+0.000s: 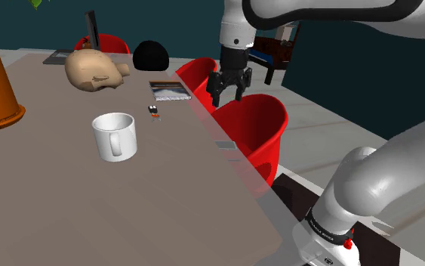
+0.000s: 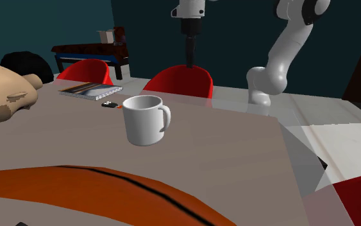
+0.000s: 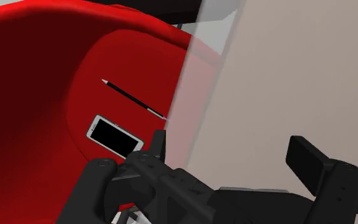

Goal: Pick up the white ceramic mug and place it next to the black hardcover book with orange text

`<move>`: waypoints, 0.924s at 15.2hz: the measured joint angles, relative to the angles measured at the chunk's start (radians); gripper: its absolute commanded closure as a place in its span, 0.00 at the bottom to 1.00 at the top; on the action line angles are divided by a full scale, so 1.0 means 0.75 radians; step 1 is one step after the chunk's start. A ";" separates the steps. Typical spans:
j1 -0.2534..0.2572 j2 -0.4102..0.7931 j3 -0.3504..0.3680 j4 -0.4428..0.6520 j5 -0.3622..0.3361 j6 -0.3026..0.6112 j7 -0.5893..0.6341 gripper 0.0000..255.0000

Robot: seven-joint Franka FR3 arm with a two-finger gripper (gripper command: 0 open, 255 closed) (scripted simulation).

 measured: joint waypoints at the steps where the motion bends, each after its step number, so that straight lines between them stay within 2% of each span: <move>1: 0.003 0.043 0.020 0.027 0.000 0.018 0.022 0.00; 7: 0.034 0.294 0.146 0.230 -0.025 0.072 0.179 0.00; 14: 0.100 0.648 0.264 0.580 -0.146 0.060 0.369 0.00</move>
